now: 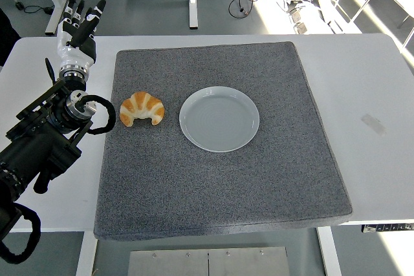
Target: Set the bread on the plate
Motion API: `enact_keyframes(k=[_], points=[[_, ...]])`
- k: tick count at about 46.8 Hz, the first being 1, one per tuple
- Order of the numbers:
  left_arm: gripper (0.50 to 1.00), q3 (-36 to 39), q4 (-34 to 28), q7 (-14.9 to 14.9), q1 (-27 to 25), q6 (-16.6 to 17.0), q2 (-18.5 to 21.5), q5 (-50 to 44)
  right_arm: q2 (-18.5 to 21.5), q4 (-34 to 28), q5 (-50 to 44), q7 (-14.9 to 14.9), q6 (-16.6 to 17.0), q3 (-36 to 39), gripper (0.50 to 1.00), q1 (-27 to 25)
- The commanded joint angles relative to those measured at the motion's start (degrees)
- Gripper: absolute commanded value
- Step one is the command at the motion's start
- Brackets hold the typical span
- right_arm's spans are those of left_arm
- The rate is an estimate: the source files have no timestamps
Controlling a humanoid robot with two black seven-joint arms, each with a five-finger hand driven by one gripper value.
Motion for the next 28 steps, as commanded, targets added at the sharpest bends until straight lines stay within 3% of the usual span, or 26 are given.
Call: enact_keyframes(k=[1, 28], points=[[0.969, 0.00, -0.09, 0.00, -0.23, 0.00, 0.01, 0.00, 0.00, 0.00, 0.00, 0.00, 0.00, 0.00, 1.000, 0.00], [0.972, 0.00, -0.18, 0.00, -0.23, -0.26, -0.51, 0.09, 0.00, 0.00, 0.00, 0.00, 0.09, 0.00, 1.000, 0.00]])
